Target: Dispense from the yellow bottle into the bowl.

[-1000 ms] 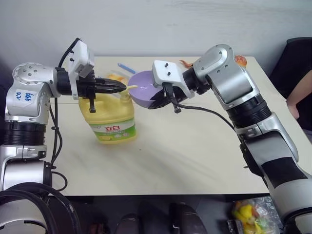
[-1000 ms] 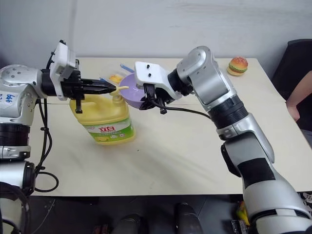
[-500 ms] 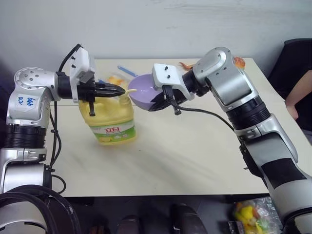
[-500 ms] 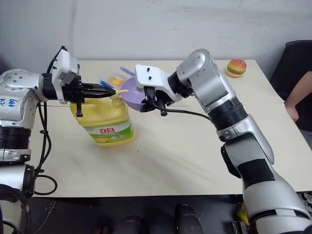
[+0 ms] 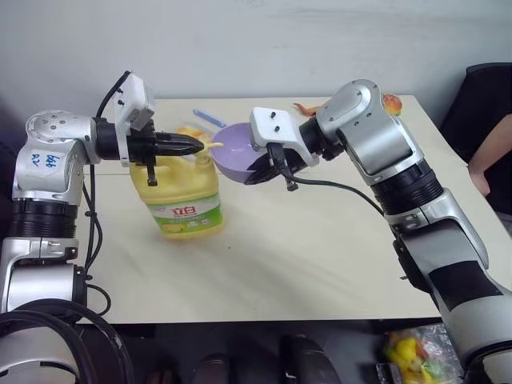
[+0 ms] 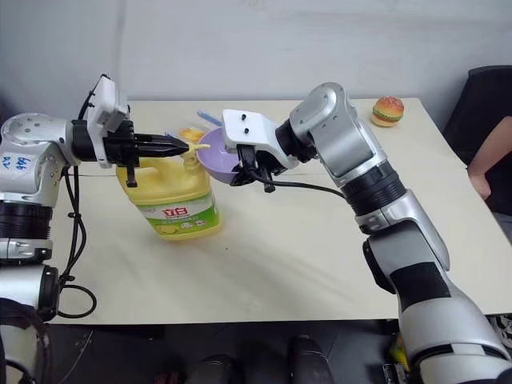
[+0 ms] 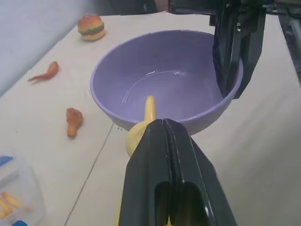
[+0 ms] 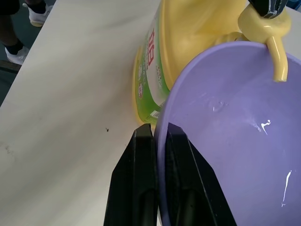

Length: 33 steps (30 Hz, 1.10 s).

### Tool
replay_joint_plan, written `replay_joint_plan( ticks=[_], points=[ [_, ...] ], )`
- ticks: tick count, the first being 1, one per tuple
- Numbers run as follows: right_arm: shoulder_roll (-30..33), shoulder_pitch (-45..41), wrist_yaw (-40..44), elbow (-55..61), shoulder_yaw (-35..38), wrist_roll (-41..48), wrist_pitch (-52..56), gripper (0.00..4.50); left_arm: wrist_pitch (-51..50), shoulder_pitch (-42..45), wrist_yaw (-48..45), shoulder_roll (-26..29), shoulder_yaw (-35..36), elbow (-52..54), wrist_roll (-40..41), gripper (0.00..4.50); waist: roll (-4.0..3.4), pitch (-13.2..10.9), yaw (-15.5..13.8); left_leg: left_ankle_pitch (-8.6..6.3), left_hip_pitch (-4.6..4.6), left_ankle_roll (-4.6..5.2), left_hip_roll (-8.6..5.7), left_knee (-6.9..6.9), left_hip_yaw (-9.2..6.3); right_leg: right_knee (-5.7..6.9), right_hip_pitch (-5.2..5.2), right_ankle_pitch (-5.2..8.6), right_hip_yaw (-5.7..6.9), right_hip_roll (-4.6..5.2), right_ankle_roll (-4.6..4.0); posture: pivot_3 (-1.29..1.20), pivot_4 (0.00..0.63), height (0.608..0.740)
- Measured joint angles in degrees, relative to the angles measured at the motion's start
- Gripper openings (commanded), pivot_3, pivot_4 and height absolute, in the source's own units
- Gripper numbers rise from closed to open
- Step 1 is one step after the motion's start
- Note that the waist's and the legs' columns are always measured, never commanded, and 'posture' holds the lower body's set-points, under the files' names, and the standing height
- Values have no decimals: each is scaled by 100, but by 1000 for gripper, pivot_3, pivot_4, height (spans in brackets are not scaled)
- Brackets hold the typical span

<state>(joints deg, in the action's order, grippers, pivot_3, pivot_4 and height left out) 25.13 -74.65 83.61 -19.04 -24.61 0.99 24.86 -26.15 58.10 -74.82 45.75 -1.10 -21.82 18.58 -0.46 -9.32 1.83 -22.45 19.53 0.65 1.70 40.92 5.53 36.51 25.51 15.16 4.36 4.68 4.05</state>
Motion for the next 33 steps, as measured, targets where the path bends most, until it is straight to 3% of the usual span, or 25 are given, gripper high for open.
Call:
replay_joint_plan(
  ticks=[1,4,10,17,24,28,33],
  points=[
    [25,13,-7,60,8,2,-3,0,-254,48,-53,12,-6,99,78,18,0,-2,0,0,8,0,0,-2,-2,-3,6,0,-1,0,0,0,150,740],
    [66,105,-49,203,30,42,-12,0,-1061,168,-281,89,27,435,507,585,24,-18,6,1,88,-1,0,12,-14,1,83,0,-4,0,0,0,150,740],
    [433,753,-183,581,147,100,119,0,-1962,277,-780,768,407,1357,1331,2297,45,-54,50,2,152,-2,-4,17,-30,-13,131,-1,15,-2,1,0,150,740],
    [1045,2678,-949,1570,489,-4,-14,0,-2660,329,-916,1603,940,2220,2120,4481,64,-66,-18,2,157,-2,-3,26,-33,-28,122,-3,16,-10,6,0,150,740],
    [1110,3976,-2133,1539,483,-570,-737,0,-2600,-603,-1082,2032,1021,3110,2365,4481,71,-80,-18,5,141,-7,-1,35,-23,-7,116,-3,4,-18,6,0,150,740],
    [1045,4247,-2675,1357,500,-762,-1010,1094,-2457,-844,-1103,2099,1023,3313,2422,4500,71,-80,-18,5,139,-7,-1,30,-22,-11,116,-3,4,-22,5,0,150,740],
    [1008,4469,-2825,1376,670,-679,-922,2829,-2376,-862,-1080,2098,1021,3318,2506,4500,71,-81,-23,5,140,-6,-3,34,-21,-10,116,-3,5,-22,5,0,150,740]
  ],
)
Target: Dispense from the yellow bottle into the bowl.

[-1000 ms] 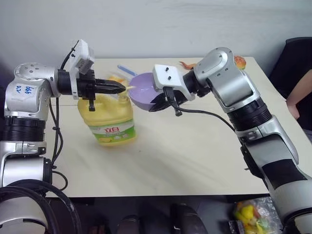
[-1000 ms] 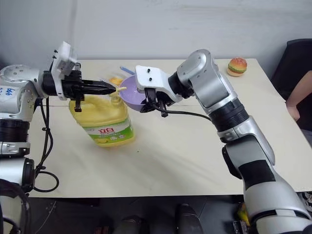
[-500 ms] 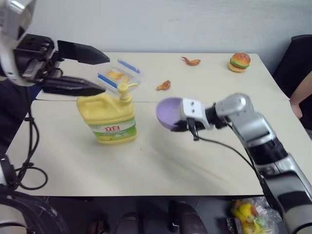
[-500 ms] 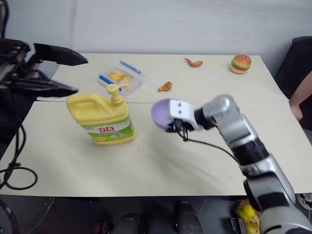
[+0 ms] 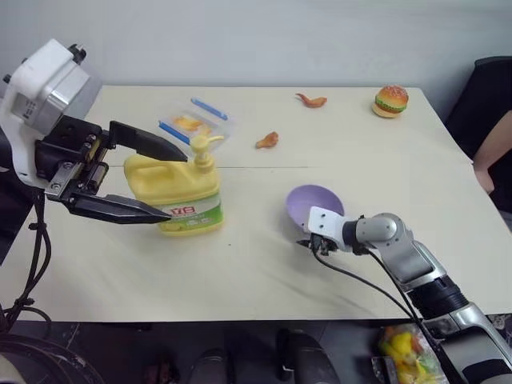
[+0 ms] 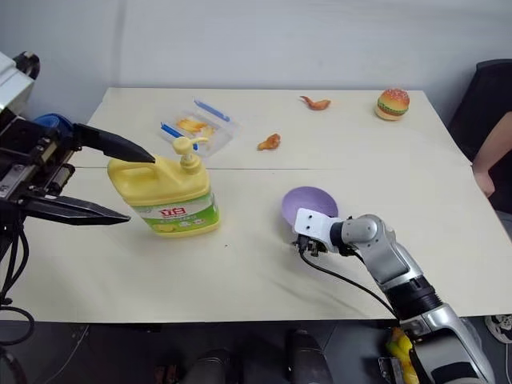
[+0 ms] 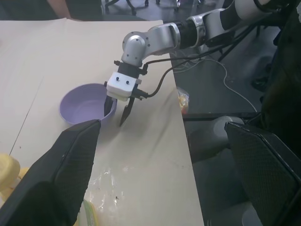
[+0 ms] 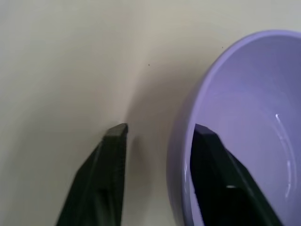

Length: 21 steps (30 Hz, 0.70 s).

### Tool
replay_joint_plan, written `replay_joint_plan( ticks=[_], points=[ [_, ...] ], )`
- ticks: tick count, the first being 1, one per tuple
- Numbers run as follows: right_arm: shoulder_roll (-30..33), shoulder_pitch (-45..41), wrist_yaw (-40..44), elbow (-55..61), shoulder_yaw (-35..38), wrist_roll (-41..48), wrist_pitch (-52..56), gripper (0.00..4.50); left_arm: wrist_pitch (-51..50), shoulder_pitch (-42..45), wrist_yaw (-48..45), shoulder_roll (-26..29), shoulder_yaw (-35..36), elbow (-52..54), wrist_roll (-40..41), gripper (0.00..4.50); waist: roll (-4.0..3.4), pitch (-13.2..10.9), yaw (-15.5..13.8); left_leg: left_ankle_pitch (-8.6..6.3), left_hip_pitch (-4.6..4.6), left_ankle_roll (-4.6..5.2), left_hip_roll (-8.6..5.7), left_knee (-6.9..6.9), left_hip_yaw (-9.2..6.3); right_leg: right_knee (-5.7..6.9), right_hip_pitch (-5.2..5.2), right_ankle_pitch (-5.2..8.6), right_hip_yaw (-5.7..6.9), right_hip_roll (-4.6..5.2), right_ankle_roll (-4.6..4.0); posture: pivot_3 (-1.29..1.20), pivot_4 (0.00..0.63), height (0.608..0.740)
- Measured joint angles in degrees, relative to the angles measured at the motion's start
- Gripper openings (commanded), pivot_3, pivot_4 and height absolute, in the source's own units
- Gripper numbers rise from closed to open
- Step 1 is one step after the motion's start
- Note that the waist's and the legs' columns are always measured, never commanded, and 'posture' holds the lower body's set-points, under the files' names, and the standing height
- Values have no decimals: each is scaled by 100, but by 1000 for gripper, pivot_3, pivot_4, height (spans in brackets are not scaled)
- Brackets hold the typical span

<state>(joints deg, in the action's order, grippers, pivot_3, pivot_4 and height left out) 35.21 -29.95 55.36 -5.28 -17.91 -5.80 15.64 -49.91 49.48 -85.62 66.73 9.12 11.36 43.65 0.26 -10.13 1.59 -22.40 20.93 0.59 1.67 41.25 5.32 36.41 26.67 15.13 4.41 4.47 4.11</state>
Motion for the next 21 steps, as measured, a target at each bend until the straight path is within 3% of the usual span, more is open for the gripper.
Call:
replay_joint_plan(
  ticks=[5,9,14,21],
  points=[
    [552,96,281,962,776,655,783,4479,257,-300,22,19,-3,-9,-52,4500,-3,-2,-30,0,2,2,0,1,-3,-1,-2,0,0,1,1,0,150,740],
    [1563,346,1023,1882,2223,2026,2021,4479,373,-949,62,285,267,-36,-132,4500,-3,-4,-52,-2,3,4,3,-6,-5,-11,-2,0,2,-1,1,0,150,740],
    [2909,1524,2295,2016,4139,3195,2812,4479,466,-2302,20,772,1387,-91,-401,4500,5,-7,-132,-9,-33,16,3,-28,20,-44,-22,0,1,-8,1,0,150,740],
    [3398,2367,2834,1179,5702,3426,2861,4479,100,-3767,-34,895,3201,-312,-727,4500,8,-11,-142,-14,-80,25,4,-31,42,-45,-57,-1,-19,-5,1,0,150,740]
  ],
)
